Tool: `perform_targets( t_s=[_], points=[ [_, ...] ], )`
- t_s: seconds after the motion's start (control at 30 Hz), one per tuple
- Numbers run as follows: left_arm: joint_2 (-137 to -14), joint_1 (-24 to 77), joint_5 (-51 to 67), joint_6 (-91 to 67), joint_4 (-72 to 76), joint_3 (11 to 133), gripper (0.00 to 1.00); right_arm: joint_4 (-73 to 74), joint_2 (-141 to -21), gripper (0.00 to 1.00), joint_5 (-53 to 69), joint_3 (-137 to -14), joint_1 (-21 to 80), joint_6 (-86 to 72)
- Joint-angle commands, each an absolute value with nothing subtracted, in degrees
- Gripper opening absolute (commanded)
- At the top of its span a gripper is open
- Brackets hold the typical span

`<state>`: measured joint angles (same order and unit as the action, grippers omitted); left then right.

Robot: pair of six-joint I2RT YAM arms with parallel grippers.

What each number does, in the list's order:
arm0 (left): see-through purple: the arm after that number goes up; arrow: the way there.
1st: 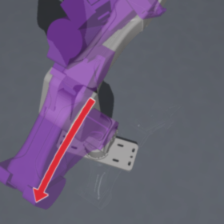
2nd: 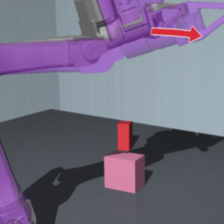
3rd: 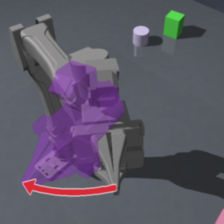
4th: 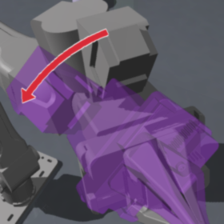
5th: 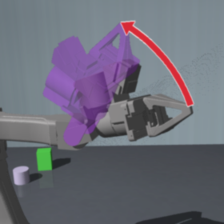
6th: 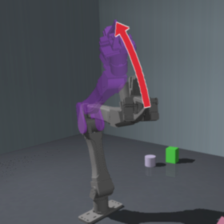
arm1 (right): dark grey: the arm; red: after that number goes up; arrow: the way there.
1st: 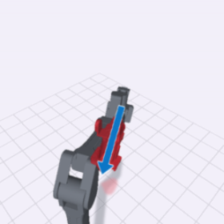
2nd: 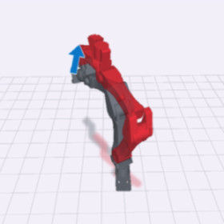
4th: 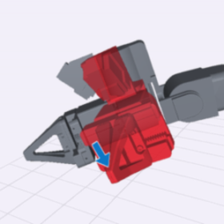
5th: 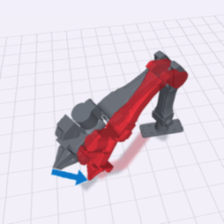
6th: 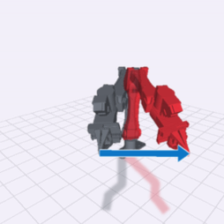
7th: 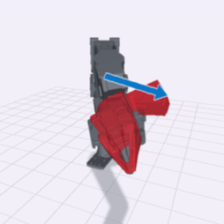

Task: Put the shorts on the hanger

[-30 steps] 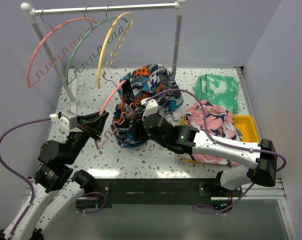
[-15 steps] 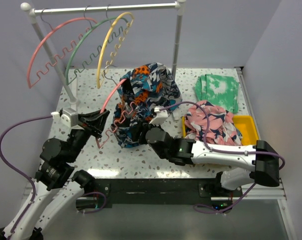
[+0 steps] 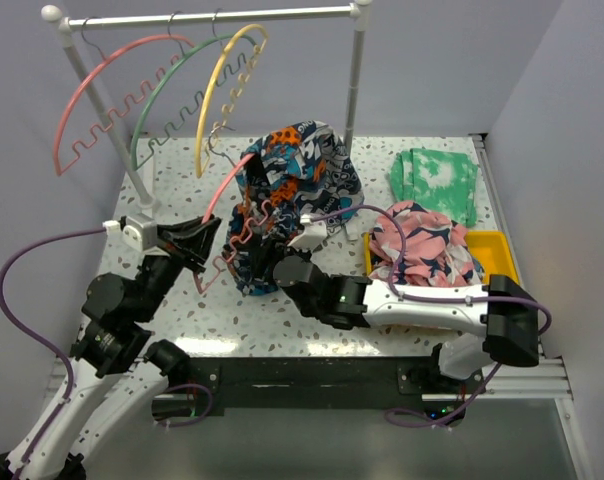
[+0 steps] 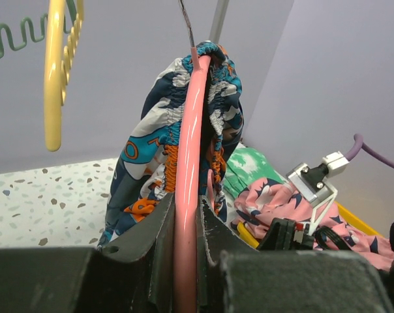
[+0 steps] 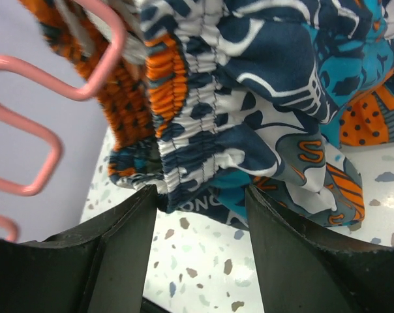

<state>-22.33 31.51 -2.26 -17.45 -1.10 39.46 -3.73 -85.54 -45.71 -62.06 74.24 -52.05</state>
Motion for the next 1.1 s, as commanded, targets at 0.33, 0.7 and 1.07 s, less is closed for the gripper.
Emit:
perform_targets(
  t_s=[0.33, 0.7, 1.07],
  points=[
    [-23.46, 31.11, -9.39, -25.03, 22.38, 34.55, 0.00, 2.10, -89.65, 0.00, -50.01, -70.14, 75.67, -49.13],
    [-31.63, 32.08, -13.36, -28.74, 36.56, 31.82, 0.00, 9.92, -84.73, 0.00, -51.33, -69.17, 86.74, -46.76],
    [-38.49, 44.38, -25.74, -23.65, 42.18, 33.05, 0.00, 14.42, -89.12, 0.00, -46.85, -75.06, 88.06, -46.85]
  ],
)
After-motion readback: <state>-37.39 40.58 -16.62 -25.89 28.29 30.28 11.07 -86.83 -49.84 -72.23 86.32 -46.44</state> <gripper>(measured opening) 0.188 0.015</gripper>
